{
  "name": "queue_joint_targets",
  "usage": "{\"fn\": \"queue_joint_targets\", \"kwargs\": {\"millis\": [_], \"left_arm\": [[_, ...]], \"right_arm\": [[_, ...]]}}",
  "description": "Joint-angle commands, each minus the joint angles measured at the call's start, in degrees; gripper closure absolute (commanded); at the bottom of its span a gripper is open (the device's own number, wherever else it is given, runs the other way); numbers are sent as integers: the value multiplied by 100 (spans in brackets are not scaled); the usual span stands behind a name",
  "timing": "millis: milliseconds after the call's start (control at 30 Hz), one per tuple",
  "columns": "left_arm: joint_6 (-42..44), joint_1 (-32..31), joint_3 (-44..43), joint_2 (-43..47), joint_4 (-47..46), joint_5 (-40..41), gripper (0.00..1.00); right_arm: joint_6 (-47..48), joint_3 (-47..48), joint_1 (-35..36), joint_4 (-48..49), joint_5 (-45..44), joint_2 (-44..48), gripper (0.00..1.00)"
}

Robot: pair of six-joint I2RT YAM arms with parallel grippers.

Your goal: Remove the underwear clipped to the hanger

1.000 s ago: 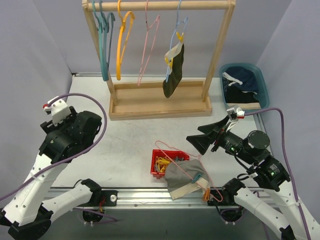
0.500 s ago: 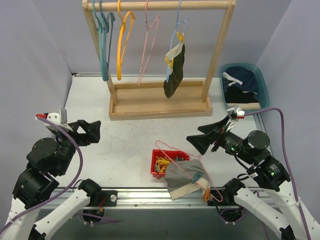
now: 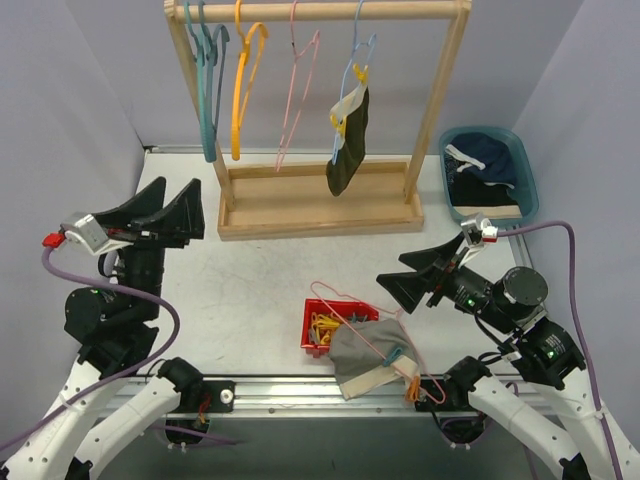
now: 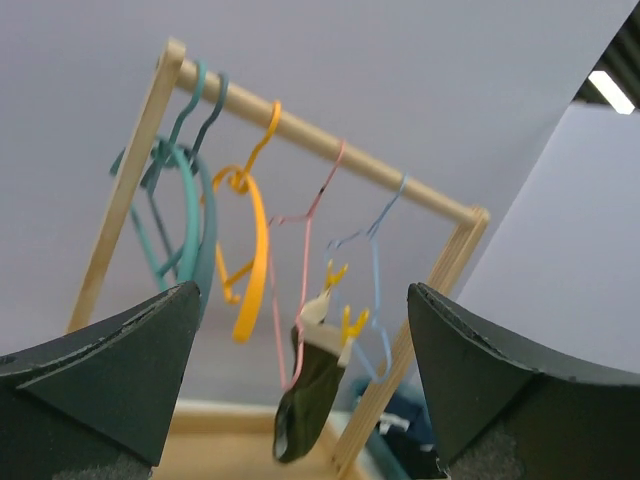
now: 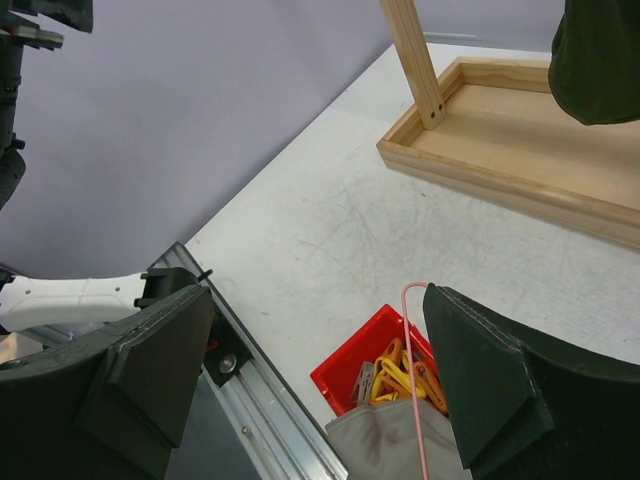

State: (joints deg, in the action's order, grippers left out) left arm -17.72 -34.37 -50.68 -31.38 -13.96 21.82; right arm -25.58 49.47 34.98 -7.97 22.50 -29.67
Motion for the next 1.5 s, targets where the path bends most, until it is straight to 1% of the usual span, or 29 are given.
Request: {"fn": "queue_joint_targets", "kwargs": {"millis": [0,167,300,567,600,667,700,733,767,833,933,967,1067,1200,1233,1300,1333,1367,1467], "left_arm": [[49,-70,93,-132,-2454,-82,6],[49,-96,5,-123,-2147,-82,6],[49,-96,-126,-79,-1217,-82,6],[49,-96,-153,-158,-758,-82,6],[49,-96,-162,-167,-540,-82,6],[49,-52,-407,-228,152,-82,6],[49,-35,-599,-272,1409,-82,6],[49,-35,-958,-368,2222,-82,6],[49,-35,-1118,-421,3196,-82,6],[49,-35,-1234,-553,3574,-82,6],[49,-26,-1121,-676,3295,-82,6],[49,-35,-1042,-712,2711,-82,6],[49,-35,-734,-765,1951,-82,6],[49,-17,-706,-563,1966,-82,6],[49,-26,-794,-493,2193,-82,6],[49,-17,-970,-448,3167,-82,6],[49,-17,-1258,-483,3571,-82,6],[49,-26,-1374,-510,4237,-82,6],[49,-26,-1770,-659,5206,-82,6]], "right_arm": [[27,-8,44,217,9,14,11],[36,1,44,208,9,5,11],[36,1,52,208,-9,-4,11],[36,10,44,208,0,-56,11],[36,10,44,208,0,-48,11],[36,1,44,208,0,-39,11],[27,1,44,208,0,-21,11],[27,1,44,208,0,-21,11],[18,-8,52,199,0,-21,11],[18,-8,44,208,0,5,11],[10,-8,44,199,-18,31,11],[10,-8,35,190,-18,32,11],[1,-17,44,190,-35,58,11],[9,-8,52,181,-35,67,11],[1,-8,44,181,-35,67,11],[10,1,44,173,-35,67,11],[10,1,44,173,-35,67,11],[10,1,44,173,-35,58,11],[1,-8,44,173,-35,49,11]]}}
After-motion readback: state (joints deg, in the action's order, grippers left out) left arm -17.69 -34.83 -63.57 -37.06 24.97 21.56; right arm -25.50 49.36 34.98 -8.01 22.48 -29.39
